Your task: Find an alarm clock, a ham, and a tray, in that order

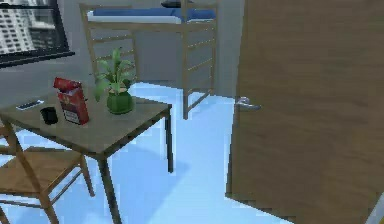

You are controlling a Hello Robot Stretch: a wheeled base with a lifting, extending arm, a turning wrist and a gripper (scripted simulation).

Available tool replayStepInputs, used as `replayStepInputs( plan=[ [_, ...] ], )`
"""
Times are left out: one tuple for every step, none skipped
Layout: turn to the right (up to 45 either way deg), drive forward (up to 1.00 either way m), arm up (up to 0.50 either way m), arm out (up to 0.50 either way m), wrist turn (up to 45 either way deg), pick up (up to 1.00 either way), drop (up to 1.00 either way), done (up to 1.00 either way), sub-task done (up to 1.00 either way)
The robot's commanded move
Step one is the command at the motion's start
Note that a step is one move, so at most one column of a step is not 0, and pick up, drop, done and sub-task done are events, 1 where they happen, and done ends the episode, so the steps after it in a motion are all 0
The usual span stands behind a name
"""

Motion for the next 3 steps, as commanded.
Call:
replayStepInputs(
  plan=[
    [45.0, 0.0, 0.0, 0.0, 0.0, 0.0, 0.0, 0.0, 0.0],
    [0.0, 0.05, 0.0, 0.0, 0.0, 0.0, 0.0, 0.0, 0.0],
    [-45.0, 0.0, 0.0, 0.0, 0.0, 0.0, 0.0, 0.0, 0.0]
  ],
)
